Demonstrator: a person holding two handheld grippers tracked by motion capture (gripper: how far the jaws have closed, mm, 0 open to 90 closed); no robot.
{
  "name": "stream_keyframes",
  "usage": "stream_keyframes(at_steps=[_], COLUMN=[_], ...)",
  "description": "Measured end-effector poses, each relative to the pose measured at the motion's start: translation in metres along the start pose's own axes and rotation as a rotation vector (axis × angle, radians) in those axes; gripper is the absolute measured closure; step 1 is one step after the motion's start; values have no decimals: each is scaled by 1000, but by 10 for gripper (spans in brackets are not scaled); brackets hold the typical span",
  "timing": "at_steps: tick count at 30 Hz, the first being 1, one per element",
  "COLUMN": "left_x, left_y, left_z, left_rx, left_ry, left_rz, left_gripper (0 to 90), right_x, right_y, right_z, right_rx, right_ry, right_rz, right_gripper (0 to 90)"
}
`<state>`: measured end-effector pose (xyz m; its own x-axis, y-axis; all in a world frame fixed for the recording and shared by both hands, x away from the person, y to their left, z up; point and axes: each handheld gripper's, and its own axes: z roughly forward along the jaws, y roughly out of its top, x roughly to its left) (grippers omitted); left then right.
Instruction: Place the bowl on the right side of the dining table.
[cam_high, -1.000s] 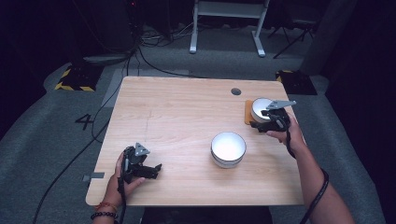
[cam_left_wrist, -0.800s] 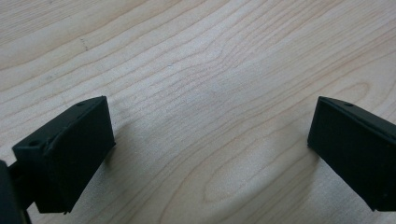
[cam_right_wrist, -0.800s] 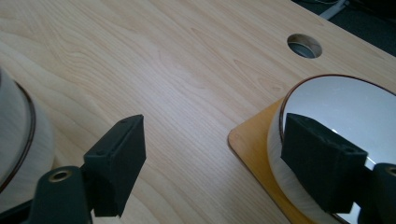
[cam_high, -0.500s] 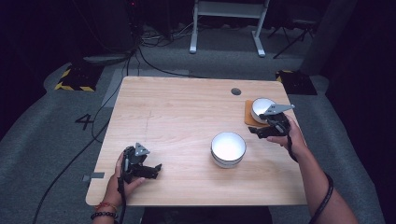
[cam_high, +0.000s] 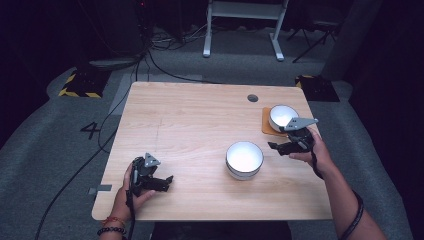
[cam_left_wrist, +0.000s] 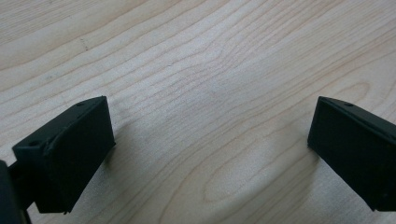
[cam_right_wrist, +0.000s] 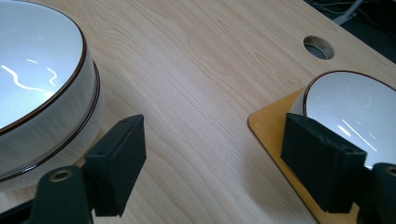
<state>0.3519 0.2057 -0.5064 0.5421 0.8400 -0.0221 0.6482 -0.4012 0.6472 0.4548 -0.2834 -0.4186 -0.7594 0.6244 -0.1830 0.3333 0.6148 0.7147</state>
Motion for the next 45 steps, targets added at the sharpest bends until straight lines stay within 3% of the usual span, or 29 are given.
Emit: stream_keyframes(at_steps=[6,8,13,14,16,19,31,33,39,45], left_x=[0,0,0,0,0,0,0,0,0,0], left_y=[0,0,0,0,0,0,0,0,0,0], left_z=[0,0,0,0,0,0,0,0,0,0], left_rx=[0,0,0,1,1,1,0,1,2,0], left_ry=[-1,0,0,-1,-1,-1,0,0,-1,-1], left_rz=[-1,0,2,2,2,3,2,2,3,1], left_gripper=[5,5,5,5,5,5,5,5,5,5], right_x=[6,10,14,17,18,18,23,23,27,28], right_y=[0,0,-2,-2,-5,-8,-19,-21,-27,-34], right_z=[-4,-5,-8,-9,-9,-10,-11,-12,-13,-17], right_rx=[6,5,20,8,-3,10,30,44,57,81], right_ry=[9,11,0,5,12,-1,-16,-20,-30,-44], right_rz=[-25,-14,-57,-21,-14,-40,-24,-48,-16,-35], right_gripper=[224,224,224,224,224,224,225,225,225,225])
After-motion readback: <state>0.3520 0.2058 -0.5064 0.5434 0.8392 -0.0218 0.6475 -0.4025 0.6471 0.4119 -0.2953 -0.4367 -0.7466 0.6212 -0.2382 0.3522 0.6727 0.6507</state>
